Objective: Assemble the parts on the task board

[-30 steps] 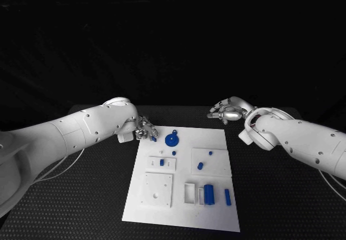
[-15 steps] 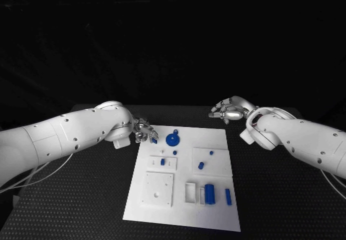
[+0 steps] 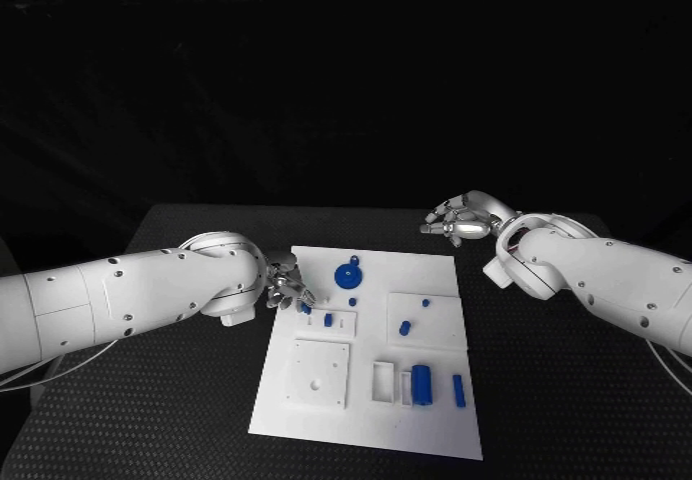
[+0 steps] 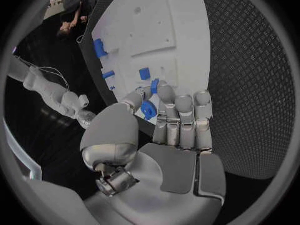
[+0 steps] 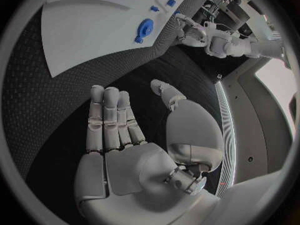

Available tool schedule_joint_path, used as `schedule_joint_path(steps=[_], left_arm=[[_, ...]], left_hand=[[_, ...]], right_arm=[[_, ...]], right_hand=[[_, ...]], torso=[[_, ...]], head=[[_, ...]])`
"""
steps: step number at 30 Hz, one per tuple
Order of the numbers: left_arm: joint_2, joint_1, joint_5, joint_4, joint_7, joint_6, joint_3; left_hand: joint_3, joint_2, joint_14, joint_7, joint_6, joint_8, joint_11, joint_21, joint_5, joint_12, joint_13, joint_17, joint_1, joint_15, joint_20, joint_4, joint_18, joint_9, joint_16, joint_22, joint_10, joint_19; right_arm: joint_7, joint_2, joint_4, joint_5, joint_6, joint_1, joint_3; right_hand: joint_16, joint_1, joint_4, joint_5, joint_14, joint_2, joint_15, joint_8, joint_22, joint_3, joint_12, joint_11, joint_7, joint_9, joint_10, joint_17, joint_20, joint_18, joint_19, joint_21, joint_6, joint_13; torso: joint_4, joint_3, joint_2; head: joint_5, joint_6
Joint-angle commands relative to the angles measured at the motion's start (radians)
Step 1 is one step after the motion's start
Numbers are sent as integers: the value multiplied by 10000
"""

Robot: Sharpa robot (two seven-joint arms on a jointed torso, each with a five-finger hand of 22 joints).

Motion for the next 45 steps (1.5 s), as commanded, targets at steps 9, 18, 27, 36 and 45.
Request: schedule_joint_path(steps=[9,18,27,36,45], left_arm=[[-14,-96,-598,255,-149,-563,11],[23,-229,-1187,258,-104,-475,11],[43,-345,-1722,193,-81,-375,12],[84,-430,-1989,210,-36,-327,13],[46,-516,-2097,316,-21,-392,14]], left_hand=[[1489,-29,186,-19,126,48,-41,80,98,33,9,9,126,-63,-1042,-1358,67,9,62,183,171,119],[1493,-40,203,-22,129,44,-48,90,90,25,7,7,124,-73,-1048,-1345,72,9,59,181,182,140],[1505,-53,217,-25,127,37,-53,98,70,13,3,2,134,-84,-1056,-1333,78,8,49,179,190,159],[1515,-59,225,-25,125,31,-55,100,54,1,-1,-3,141,-91,-1060,-1320,81,8,39,176,193,168],[1524,-67,235,-26,127,27,-59,102,48,-6,-3,-6,149,-98,-1064,-1311,84,8,33,174,199,178]], right_arm=[[100,-23,41,-6,90,-31,2],[92,-32,41,-5,142,-44,2],[94,-41,54,12,163,-44,2],[98,-41,46,12,168,-47,2],[96,-62,54,12,167,-50,2]], right_hand=[[58,-34,-45,32,-82,96,-14,60,202,-32,27,-19,80,-17,-77,-19,15,115,-26,-20,-11,-14],[59,-35,-44,34,-82,98,-14,60,202,-32,28,-19,80,-17,-77,-20,15,115,-26,-20,-11,-16],[60,-40,-42,26,-83,109,-14,61,202,-34,30,-19,80,-18,-78,-22,15,115,-27,-20,-11,-20],[61,-41,-45,21,-84,112,-14,61,202,-36,32,-19,80,-19,-80,-24,15,115,-28,-20,-12,-23],[63,-40,-47,18,-84,114,-14,62,202,-38,34,-19,80,-20,-80,-25,15,115,-28,-19,-12,-26]], torso=[[-27,4,32],[-34,4,31],[-21,7,31],[-18,1,26],[-15,3,27]], head=[[66,-109],[65,-162],[39,-212],[34,-243],[16,-269]])
